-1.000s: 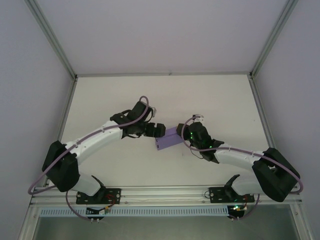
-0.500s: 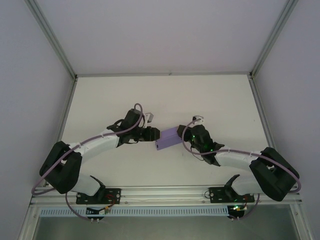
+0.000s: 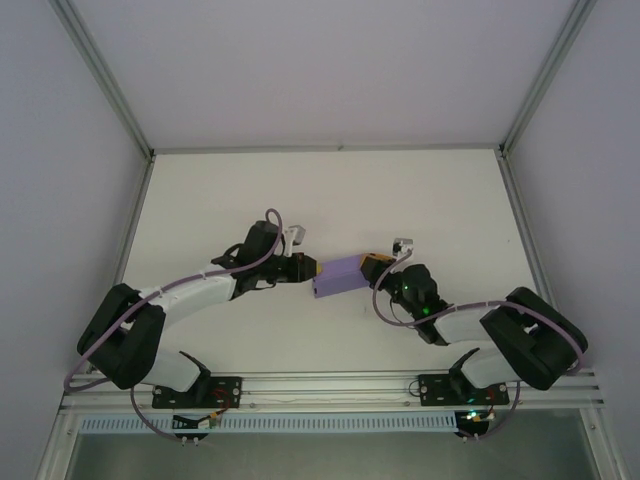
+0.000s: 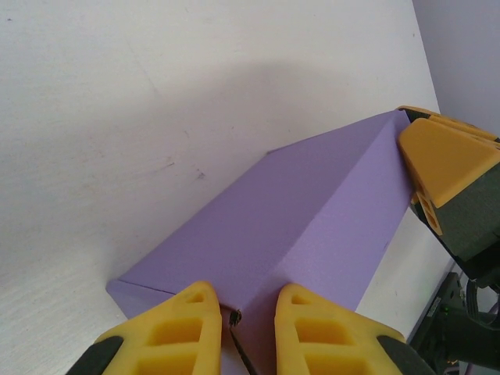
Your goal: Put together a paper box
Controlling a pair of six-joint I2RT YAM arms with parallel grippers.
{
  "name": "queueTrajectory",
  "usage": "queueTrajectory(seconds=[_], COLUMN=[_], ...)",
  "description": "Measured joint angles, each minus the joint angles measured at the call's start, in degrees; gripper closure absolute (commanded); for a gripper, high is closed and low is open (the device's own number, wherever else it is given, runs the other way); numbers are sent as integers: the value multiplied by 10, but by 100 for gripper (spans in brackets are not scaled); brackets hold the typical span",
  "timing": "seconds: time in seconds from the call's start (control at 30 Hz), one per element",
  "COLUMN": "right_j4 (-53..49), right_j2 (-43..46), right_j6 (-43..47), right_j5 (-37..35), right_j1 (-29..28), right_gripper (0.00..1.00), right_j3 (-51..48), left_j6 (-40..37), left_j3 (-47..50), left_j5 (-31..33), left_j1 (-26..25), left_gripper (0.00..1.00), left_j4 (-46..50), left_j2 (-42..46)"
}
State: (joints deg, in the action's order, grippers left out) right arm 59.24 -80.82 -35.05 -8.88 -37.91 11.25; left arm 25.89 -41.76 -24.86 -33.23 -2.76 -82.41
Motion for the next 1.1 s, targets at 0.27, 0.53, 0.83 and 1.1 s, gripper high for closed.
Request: queueTrajectory(seconds=[0.27, 0.53, 0.83, 1.1], right_j4=[-145, -429, -596, -772], right_j2=[54, 149, 151, 89], right_j6=[15, 32, 147, 547], right_j5=[15, 23, 47, 234], right_j1=[7, -3, -3, -4], right_gripper=[77, 46, 0, 0], right_j3=[59, 143, 282, 407], left_j6=[-17, -45, -79, -90], left_j3=[-48, -119, -217, -208], left_j5=[20, 80, 199, 337], left_j1=[-1, -8, -9, -7], left_gripper=[44, 0, 0, 0], left_j4=[72, 192, 273, 315], left_j2=[-7, -10, 34, 95])
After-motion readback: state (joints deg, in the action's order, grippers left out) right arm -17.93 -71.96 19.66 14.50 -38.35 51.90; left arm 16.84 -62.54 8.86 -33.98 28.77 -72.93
